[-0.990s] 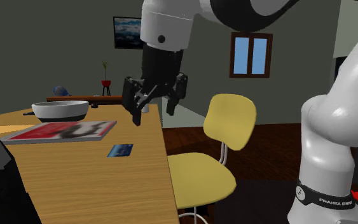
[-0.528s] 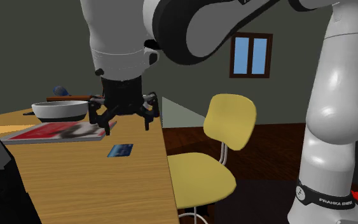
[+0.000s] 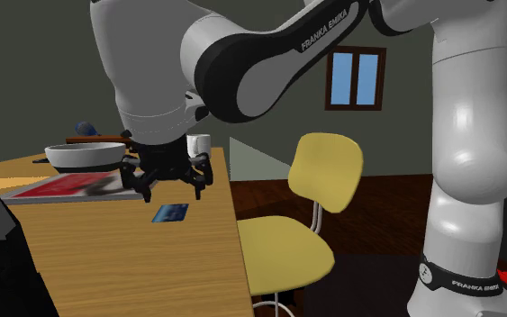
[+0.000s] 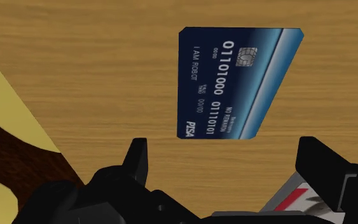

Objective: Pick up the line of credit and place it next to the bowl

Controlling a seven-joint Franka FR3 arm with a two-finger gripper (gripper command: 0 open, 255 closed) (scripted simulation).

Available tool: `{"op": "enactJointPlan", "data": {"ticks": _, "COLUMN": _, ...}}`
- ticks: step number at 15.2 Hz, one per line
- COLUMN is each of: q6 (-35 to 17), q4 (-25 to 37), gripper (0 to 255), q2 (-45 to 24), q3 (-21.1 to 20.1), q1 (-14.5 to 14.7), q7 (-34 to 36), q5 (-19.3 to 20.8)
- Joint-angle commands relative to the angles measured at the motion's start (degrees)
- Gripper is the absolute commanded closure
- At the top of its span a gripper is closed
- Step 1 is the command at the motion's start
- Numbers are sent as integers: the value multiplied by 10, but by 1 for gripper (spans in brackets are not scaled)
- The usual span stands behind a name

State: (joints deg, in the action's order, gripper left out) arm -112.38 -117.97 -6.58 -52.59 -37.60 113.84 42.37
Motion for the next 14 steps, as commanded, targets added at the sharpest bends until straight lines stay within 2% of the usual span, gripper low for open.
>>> {"op": "enactJointPlan", "data": {"ticks": 1, "q6": -7, "q4": -4, "gripper": 0, "q2": -7, "q3": 3, "q1": -1, "q7": 5, "q5": 9}}
{"op": "enactJointPlan", "data": {"ticks": 9, "q6": -7, "q4": -4, "gripper": 0, "q2": -7, "q3": 3, "q1": -1, "q7": 5, "q5": 9}}
{"op": "enactJointPlan", "data": {"ticks": 10, "q6": -7, "q4": -4, "gripper": 255, "q2": -7, "q3": 3, "q1": -1, "q7": 5, "q5": 9}}
{"op": "enactJointPlan", "data": {"ticks": 14, "q6": -7, "q4": -4, "gripper": 255, "q2": -7, "q3": 3, "q1": -1, "q7": 5, "q5": 9}}
